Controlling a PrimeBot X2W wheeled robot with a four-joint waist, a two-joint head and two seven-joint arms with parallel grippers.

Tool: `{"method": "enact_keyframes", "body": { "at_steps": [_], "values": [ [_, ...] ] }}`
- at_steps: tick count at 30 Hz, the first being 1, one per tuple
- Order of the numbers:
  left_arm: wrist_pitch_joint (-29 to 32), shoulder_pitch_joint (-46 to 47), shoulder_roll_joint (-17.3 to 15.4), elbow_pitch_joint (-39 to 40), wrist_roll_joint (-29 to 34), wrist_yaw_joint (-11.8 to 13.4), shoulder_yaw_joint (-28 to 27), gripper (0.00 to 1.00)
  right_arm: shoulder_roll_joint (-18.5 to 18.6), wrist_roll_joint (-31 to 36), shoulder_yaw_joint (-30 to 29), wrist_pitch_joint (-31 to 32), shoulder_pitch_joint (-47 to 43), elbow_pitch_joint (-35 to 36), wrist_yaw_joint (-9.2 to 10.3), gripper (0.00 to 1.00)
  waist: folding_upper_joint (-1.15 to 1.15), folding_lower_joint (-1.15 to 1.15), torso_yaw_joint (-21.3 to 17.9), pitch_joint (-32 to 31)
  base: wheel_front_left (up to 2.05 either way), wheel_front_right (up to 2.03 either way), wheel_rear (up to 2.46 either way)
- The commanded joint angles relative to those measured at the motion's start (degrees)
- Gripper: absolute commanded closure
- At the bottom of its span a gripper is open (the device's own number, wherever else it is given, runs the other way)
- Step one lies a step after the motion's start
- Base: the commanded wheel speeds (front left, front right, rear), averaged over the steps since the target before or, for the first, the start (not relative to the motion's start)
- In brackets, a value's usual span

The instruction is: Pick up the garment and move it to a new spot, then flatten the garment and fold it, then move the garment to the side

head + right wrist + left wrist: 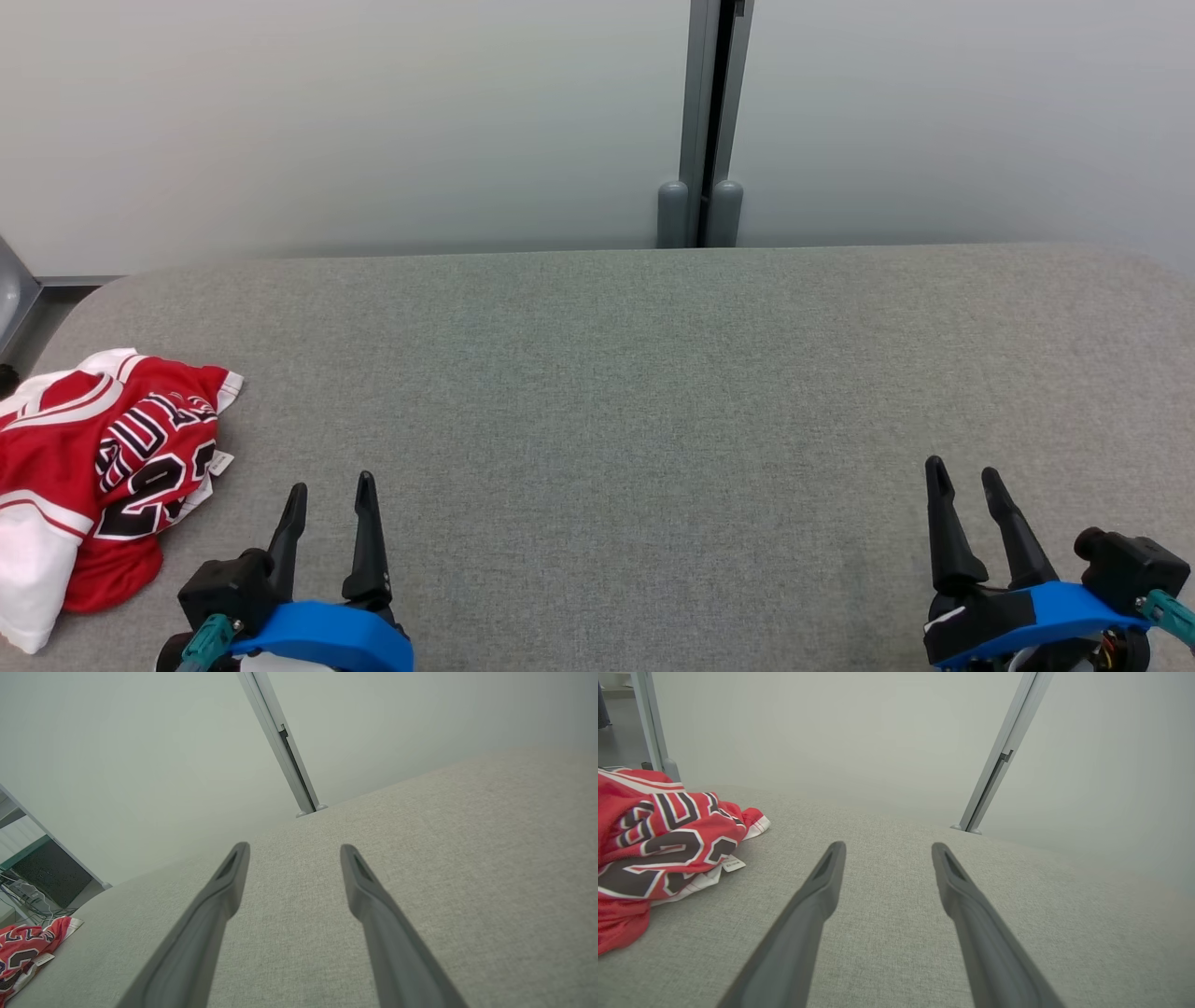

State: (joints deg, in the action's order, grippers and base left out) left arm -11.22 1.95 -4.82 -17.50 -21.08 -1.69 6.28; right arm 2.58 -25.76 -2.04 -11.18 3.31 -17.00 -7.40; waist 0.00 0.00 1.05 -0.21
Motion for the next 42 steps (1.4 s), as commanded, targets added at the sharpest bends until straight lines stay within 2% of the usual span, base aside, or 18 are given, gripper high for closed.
{"method": "enact_keyframes", "body": {
  "at_steps": [1,31,42],
  "values": [
    [-0.38,0.34,-0.30,0.09,1.22,0.22,0.15,0.00,0.43,1.35,0.11,-0.41,0.73,0.19,-0.12,0.00,0.00,0.00,0.02,-0.01,0.00,0.00,0.00],
    [-3.78,-0.08,-1.18,-1.93,13.40,1.26,2.61,0.00,0.49,13.76,0.78,-3.87,0.01,-0.23,-0.13,0.00,0.00,0.00,0.52,-0.38,0.00,0.00,0.00],
    [-4.06,-0.29,-1.29,-2.79,12.90,1.42,2.41,0.00,0.48,14.50,0.99,-4.10,-0.09,-0.79,-0.10,0.00,0.00,0.00,0.40,-0.43,0.00,0.00,0.00]
  ]
}}
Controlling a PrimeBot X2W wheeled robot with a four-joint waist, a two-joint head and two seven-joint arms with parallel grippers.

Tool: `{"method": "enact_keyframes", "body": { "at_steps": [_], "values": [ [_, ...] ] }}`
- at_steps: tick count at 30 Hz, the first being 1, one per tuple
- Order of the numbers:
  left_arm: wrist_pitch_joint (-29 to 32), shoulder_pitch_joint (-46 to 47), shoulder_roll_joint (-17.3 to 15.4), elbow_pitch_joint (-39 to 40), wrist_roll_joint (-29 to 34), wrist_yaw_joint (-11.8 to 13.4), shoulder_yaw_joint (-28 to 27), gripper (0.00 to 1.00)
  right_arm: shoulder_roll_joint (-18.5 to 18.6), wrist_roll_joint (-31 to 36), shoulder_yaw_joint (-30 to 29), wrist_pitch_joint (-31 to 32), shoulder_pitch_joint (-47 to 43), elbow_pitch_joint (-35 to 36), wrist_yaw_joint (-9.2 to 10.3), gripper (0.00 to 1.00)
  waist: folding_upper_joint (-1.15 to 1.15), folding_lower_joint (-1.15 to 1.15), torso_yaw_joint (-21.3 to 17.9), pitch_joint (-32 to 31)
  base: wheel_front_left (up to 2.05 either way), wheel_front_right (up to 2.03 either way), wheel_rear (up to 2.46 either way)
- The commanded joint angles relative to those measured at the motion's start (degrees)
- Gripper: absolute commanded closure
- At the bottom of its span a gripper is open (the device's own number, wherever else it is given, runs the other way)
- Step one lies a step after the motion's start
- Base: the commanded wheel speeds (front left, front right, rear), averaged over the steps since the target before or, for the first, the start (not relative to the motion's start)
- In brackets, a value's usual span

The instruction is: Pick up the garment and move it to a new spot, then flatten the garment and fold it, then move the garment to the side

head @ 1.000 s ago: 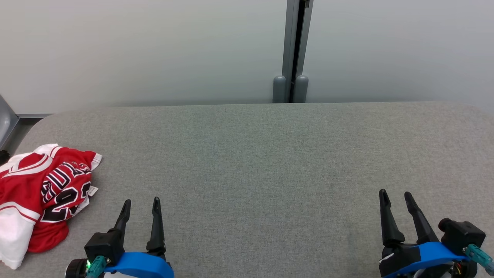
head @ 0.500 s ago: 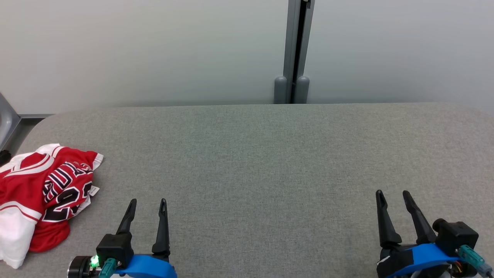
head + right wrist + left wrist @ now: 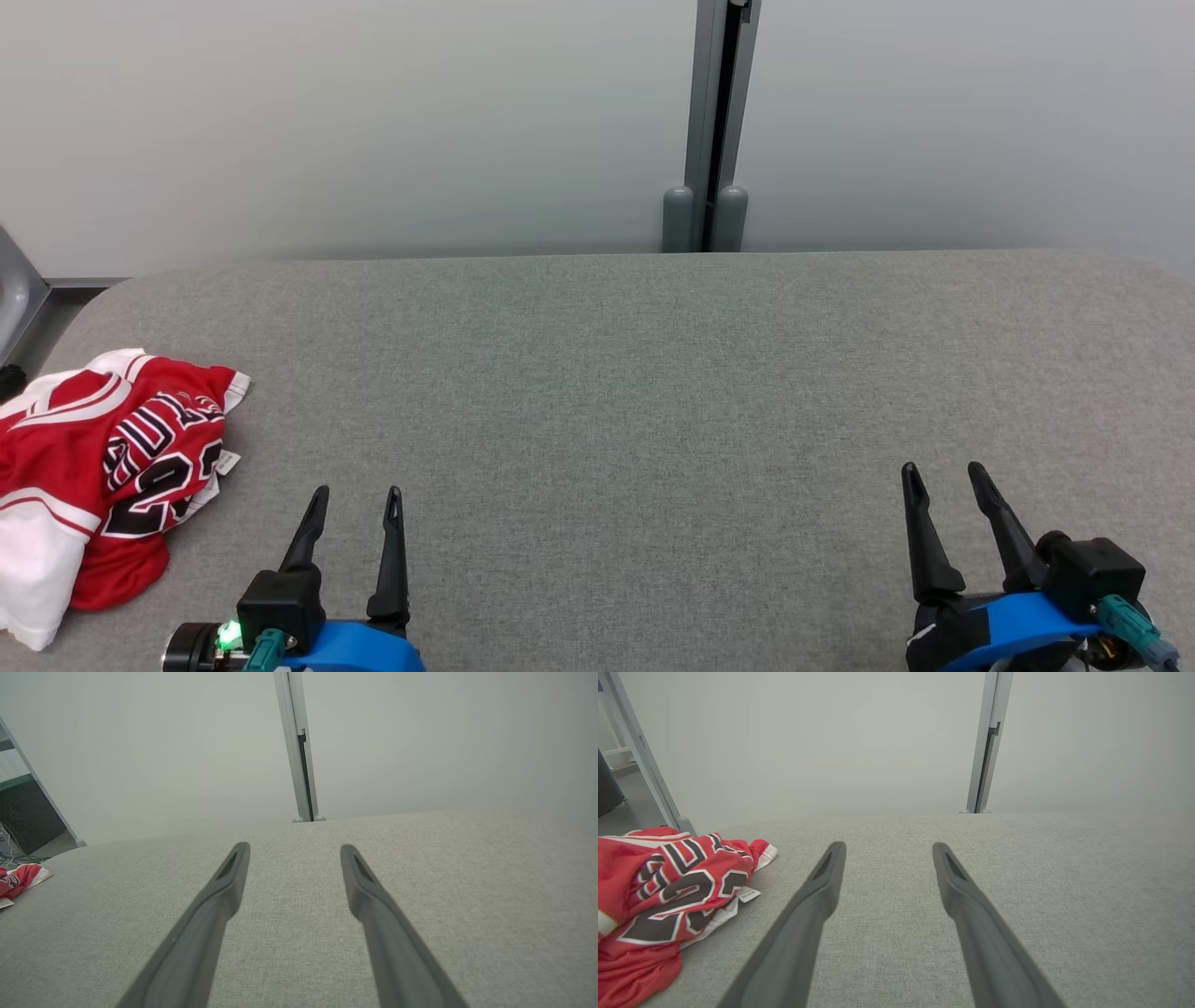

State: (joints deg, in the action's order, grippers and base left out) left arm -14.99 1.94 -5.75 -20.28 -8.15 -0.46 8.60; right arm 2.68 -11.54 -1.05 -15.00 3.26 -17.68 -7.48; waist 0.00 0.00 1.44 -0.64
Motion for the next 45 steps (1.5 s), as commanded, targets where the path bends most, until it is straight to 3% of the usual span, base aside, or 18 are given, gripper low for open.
{"method": "enact_keyframes", "body": {
  "at_steps": [1,7,11,31,37,45],
  "values": [
    [-0.30,-0.28,-0.36,-0.03,-0.21,0.21,0.06,0.00,0.38,0.25,0.05,-0.27,0.01,-0.12,-0.03,0.00,0.00,0.00,-0.04,0.02,0.00,0.00,0.00],
    [-0.29,0.16,-0.43,-0.13,-0.23,0.32,0.42,0.00,0.39,0.35,-0.30,-0.26,-0.13,-0.07,-0.03,0.00,0.00,0.00,0.17,0.14,0.00,0.00,0.00],
    [-0.29,1.00,-0.42,-0.28,-0.22,0.58,0.38,0.00,0.35,1.11,-1.08,-0.24,-0.84,0.22,-0.03,0.00,0.00,0.00,2.52,0.26,0.00,0.00,0.00],
    [-0.29,0.10,-0.88,0.83,-1.27,1.52,-0.32,0.00,0.34,3.05,-1.11,-0.17,-0.95,0.16,-0.02,0.00,0.00,0.00,28.06,0.29,0.00,0.00,0.00],
    [-0.28,-2.36,-0.65,3.90,-2.47,3.41,-3.26,0.00,0.33,4.97,2.00,1.32,2.38,0.40,-0.03,0.00,0.00,0.00,29.31,2.05,0.00,0.00,0.00],
    [-0.29,-4.14,-0.31,6.53,-2.34,4.04,-4.93,0.00,0.36,4.51,3.55,1.55,4.38,-0.80,-0.02,0.00,0.00,0.00,29.61,2.88,0.00,0.00,0.00]
  ]
}}
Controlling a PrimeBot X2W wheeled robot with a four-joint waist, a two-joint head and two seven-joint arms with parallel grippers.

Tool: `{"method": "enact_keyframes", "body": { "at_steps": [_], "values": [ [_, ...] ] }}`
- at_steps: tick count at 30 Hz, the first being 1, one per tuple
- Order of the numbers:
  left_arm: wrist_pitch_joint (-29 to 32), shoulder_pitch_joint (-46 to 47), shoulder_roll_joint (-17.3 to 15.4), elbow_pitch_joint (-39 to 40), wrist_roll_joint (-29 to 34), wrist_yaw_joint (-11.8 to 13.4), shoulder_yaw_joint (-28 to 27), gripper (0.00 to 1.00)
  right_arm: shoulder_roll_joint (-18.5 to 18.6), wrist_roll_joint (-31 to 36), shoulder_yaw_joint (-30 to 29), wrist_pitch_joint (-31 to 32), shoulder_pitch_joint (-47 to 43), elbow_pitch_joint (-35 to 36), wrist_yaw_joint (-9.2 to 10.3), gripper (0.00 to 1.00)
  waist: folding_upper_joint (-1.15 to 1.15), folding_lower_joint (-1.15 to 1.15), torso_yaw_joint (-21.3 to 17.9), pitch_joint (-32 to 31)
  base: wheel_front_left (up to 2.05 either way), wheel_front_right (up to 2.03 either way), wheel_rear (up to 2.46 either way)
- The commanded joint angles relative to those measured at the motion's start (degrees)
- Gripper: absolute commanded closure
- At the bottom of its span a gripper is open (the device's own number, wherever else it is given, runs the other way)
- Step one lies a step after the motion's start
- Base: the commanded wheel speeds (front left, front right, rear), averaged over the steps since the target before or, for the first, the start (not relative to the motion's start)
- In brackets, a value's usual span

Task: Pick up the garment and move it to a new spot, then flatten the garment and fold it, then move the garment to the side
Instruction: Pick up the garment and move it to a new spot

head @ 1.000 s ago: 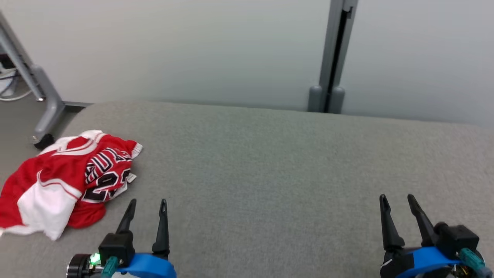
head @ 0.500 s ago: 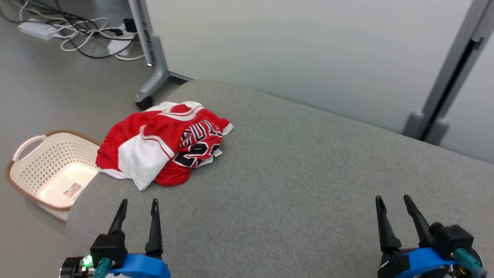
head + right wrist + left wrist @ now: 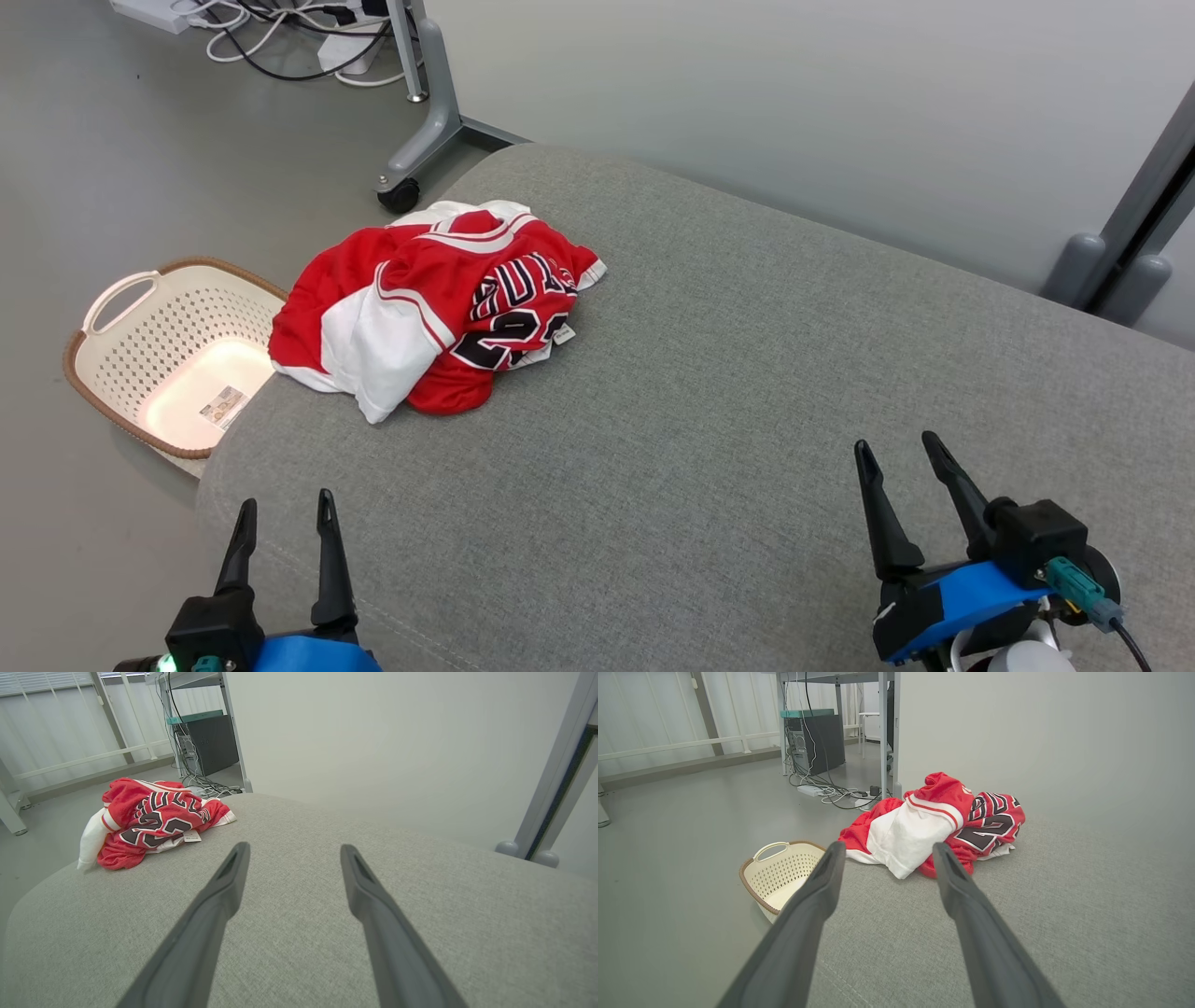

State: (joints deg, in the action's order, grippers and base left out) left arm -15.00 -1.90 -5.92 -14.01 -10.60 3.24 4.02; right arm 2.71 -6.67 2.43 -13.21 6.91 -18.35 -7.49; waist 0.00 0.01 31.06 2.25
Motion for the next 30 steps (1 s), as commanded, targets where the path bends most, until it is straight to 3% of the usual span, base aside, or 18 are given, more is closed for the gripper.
{"method": "enact_keyframes", "body": {
  "at_steps": [1,9,13,16,20,30],
  "values": [
    [-0.28,-0.16,-0.14,0.33,0.17,0.32,-0.43,0.00,0.32,-0.49,0.09,-0.32,0.71,-0.27,-0.01,0.00,0.00,-0.01,-0.03,-0.03,0.00,0.00,0.00],
    [1.88,4.72,-0.69,4.06,-3.25,-1.40,-2.29,0.00,0.32,-0.88,-1.18,-0.81,-0.29,-0.38,-0.01,0.00,0.00,-0.01,-0.24,-0.11,0.00,0.00,0.00],
    [9.56,11.86,-4.08,7.97,-5.96,-2.95,-4.25,0.00,0.32,-0.18,-2.78,-0.91,-1.20,0.53,-0.01,0.00,0.00,-0.01,-0.29,0.50,0.00,0.00,0.00],
    [16.72,19.03,-6.94,6.41,-7.78,-4.96,-4.20,0.00,0.31,0.29,-3.95,-0.83,-2.14,1.70,-0.01,0.00,0.00,-0.01,-0.47,1.21,0.00,0.00,0.00],
    [23.36,26.93,-8.24,1.09,-13.40,-6.56,-6.55,0.00,0.36,1.47,-3.36,0.53,-1.73,4.02,-0.01,0.00,0.00,-0.01,-3.69,4.37,0.00,0.00,0.00],
    [32.75,36.82,-16.46,-13.15,-19.41,-8.00,-11.26,0.00,0.29,6.35,-2.86,5.04,0.96,12.89,-0.01,0.00,0.00,-0.01,-14.43,16.45,0.00,0.00,0.00]
  ]
}}
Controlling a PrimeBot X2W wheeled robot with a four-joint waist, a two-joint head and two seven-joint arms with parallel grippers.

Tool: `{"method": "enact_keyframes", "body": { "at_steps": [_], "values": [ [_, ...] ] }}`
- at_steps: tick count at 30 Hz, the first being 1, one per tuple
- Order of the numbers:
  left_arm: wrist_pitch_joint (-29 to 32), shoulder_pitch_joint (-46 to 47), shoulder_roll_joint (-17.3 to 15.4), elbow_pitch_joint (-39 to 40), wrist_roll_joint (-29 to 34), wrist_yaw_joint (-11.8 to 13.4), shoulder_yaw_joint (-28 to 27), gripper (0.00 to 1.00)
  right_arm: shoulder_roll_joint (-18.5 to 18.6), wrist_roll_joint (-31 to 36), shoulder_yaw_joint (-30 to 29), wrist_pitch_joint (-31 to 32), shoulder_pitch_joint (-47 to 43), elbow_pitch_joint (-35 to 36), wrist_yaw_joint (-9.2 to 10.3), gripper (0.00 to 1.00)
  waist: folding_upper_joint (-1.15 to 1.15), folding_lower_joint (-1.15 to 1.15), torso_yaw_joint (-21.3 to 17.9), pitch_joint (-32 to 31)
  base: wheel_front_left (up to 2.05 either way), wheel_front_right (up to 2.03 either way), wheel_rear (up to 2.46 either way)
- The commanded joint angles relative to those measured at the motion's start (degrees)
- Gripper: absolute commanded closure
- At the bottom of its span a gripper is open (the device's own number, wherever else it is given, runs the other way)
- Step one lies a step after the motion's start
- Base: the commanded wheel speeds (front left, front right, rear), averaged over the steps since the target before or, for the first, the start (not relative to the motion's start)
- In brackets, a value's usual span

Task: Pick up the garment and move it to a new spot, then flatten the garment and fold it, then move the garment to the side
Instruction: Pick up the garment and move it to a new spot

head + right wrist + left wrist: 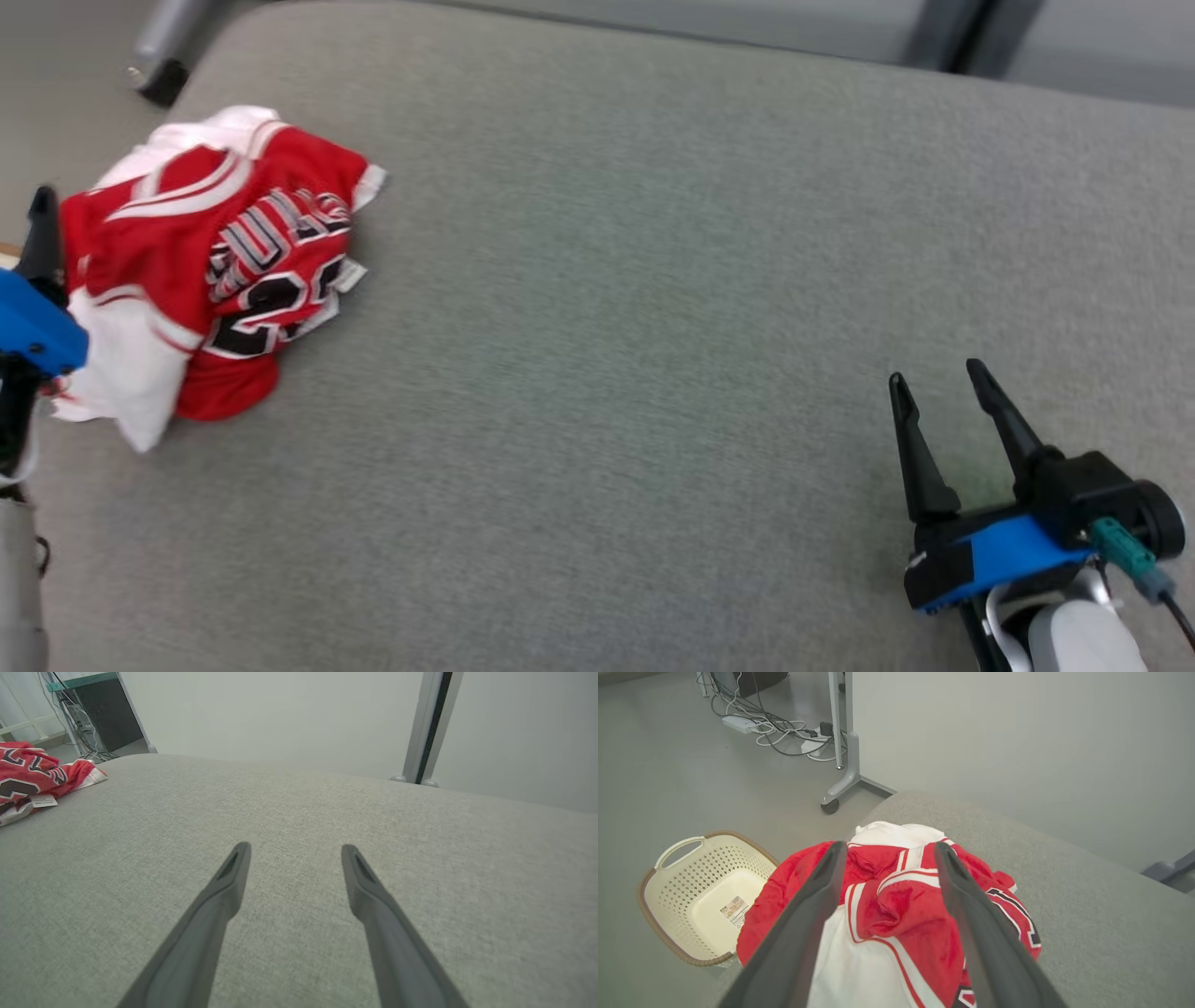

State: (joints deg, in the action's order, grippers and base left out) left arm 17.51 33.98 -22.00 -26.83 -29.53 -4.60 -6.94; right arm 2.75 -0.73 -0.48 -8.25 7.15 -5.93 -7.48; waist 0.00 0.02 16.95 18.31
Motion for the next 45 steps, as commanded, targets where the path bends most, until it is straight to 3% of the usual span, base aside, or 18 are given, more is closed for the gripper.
{"method": "enact_keyframes", "body": {
  "at_steps": [1,10,11,12,13,17,22,30,38,45],
  "values": [
    [0.97,1.29,-1.02,-1.20,-0.82,-0.30,-0.68,0.00,0.24,0.68,-0.07,0.48,0.96,1.27,-0.02,0.00,0.00,-0.02,-1.24,1.49,0.00,0.00,0.00],
    [9.90,1.15,-2.10,-8.04,-4.59,2.01,-2.47,0.00,0.24,1.00,-0.68,1.26,1.18,5.14,-0.03,0.00,0.00,-0.02,-6.46,6.15,0.00,0.00,0.00],
    [13.11,0.09,-2.62,-9.25,-4.34,3.66,-2.09,0.60,0.24,0.45,-0.66,0.99,1.35,5.17,-0.02,0.00,0.00,-0.02,-7.42,6.20,0.00,0.00,0.00],
    [13.11,0.09,-2.62,-9.25,-4.34,3.66,-2.09,0.60,0.24,0.45,-0.66,0.99,1.35,5.17,-0.02,0.00,0.00,-0.02,-7.42,6.20,0.00,0.00,0.00],
    [14.24,-0.15,-2.86,-9.42,-4.32,4.22,-2.08,1.00,0.24,0.17,-0.70,0.88,1.38,4.97,-0.02,0.00,0.00,-0.02,-7.85,5.99,0.00,0.00,0.00],
    [16.36,-0.28,-4.24,-7.17,-4.32,4.54,-1.80,1.00,0.24,-1.24,-1.23,-0.24,1.04,3.69,-0.03,0.00,0.00,-0.02,-8.58,4.03,0.00,0.00,0.00],
    [15.89,2.20,-7.11,-0.89,-2.63,2.55,-0.32,1.00,0.24,-3.92,-1.02,-2.22,0.39,0.90,-0.02,0.00,0.00,-0.02,-8.93,-1.23,0.00,0.00,0.00],
    [19.56,9.53,-9.16,12.49,-1.23,-0.44,5.02,1.00,0.24,-8.63,0.44,-5.23,-0.65,-5.15,-0.02,0.00,0.00,-0.02,-11.13,-11.08,0.00,0.00,0.00],
    [24.73,16.79,-4.44,22.51,-4.25,-2.11,13.50,1.00,0.24,-11.36,1.62,-6.63,-1.00,-7.66,-0.02,0.00,0.00,-0.02,-15.76,-15.06,0.00,0.00,0.00],
    [24.58,19.00,0.25,24.48,-7.25,-2.57,18.53,1.00,0.24,-11.46,2.71,-6.91,-0.17,-8.24,-0.02,0.00,0.00,-0.02,-21.14,-14.25,0.00,0.00,0.00]
  ]
}}
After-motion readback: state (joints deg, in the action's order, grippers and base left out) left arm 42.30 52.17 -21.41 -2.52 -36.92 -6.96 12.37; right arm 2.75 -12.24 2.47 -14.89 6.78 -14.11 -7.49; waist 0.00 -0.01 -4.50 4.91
